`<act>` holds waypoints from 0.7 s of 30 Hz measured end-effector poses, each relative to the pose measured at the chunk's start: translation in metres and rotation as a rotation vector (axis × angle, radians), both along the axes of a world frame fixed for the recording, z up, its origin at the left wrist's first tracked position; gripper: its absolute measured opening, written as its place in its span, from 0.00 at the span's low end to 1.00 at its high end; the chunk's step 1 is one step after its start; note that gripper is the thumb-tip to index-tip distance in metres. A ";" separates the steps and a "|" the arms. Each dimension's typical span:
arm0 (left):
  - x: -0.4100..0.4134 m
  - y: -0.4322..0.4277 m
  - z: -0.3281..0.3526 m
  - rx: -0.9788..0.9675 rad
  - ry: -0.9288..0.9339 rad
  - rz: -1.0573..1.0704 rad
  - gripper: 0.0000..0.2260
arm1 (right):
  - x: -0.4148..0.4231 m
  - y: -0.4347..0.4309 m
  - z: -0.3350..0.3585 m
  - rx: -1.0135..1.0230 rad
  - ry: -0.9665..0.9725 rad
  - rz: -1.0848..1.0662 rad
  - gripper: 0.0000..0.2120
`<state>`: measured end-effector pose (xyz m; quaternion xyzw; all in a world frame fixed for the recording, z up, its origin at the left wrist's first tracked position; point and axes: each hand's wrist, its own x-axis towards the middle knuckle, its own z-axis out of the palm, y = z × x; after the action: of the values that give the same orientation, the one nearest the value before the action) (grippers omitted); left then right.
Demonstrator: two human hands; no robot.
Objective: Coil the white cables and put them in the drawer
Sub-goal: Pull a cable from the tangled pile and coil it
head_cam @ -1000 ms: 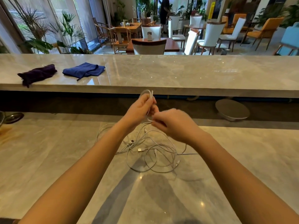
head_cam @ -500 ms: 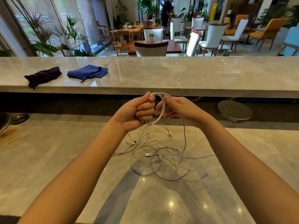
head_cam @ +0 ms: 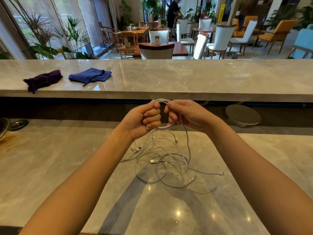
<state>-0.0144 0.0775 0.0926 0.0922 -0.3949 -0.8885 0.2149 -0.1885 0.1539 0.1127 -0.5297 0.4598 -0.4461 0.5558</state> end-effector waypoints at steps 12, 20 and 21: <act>0.026 -0.041 0.024 0.229 0.216 0.320 0.18 | -0.054 0.027 -0.070 0.023 0.431 -0.334 0.12; 0.019 -0.043 0.010 0.177 0.129 0.268 0.19 | -0.070 0.014 -0.055 -0.086 0.404 -0.676 0.13; 0.016 -0.041 0.010 0.164 0.121 0.243 0.18 | -0.071 0.010 -0.054 -0.084 0.454 -0.697 0.13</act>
<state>0.0016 0.0366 0.1029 0.1030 -0.2931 -0.8892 0.3360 -0.2594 0.1637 0.0589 -0.4494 0.7039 -0.4979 0.2339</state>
